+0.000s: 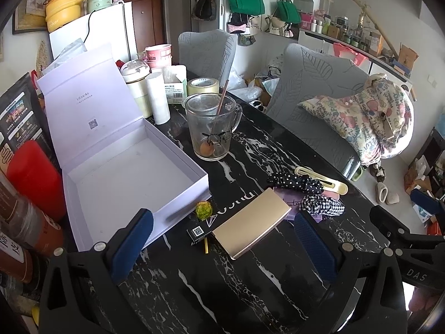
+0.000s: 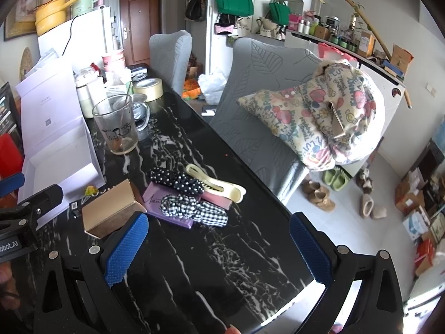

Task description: Organize rigid objects

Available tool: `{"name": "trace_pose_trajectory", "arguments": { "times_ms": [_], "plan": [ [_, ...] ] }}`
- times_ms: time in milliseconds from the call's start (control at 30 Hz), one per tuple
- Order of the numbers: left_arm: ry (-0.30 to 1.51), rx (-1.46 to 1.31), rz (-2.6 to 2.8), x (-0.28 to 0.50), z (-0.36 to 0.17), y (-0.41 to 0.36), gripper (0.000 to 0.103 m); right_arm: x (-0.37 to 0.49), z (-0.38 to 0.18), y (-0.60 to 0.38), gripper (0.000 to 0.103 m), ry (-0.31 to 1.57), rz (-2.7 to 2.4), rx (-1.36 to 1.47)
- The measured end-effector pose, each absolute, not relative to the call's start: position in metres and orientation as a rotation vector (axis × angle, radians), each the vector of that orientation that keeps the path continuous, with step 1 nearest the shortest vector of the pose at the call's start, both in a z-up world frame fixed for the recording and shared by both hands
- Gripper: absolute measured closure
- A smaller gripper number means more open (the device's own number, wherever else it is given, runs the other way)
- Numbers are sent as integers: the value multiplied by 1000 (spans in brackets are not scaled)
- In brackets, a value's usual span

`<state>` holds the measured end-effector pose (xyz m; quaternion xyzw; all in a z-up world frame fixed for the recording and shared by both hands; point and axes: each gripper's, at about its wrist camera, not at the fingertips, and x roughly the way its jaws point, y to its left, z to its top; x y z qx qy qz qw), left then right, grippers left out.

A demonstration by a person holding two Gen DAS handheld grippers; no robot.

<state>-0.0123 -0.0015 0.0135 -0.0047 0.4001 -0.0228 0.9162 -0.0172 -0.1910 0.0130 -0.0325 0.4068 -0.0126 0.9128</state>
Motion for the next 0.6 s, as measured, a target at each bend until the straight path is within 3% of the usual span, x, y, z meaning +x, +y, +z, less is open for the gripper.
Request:
{"name": "trace_pose_trajectory", "arguments": {
  "times_ms": [600],
  "plan": [
    [830,-18,-52,-15,17,-1,0,-20,15,-190,0,834,-24,-67]
  ]
}}
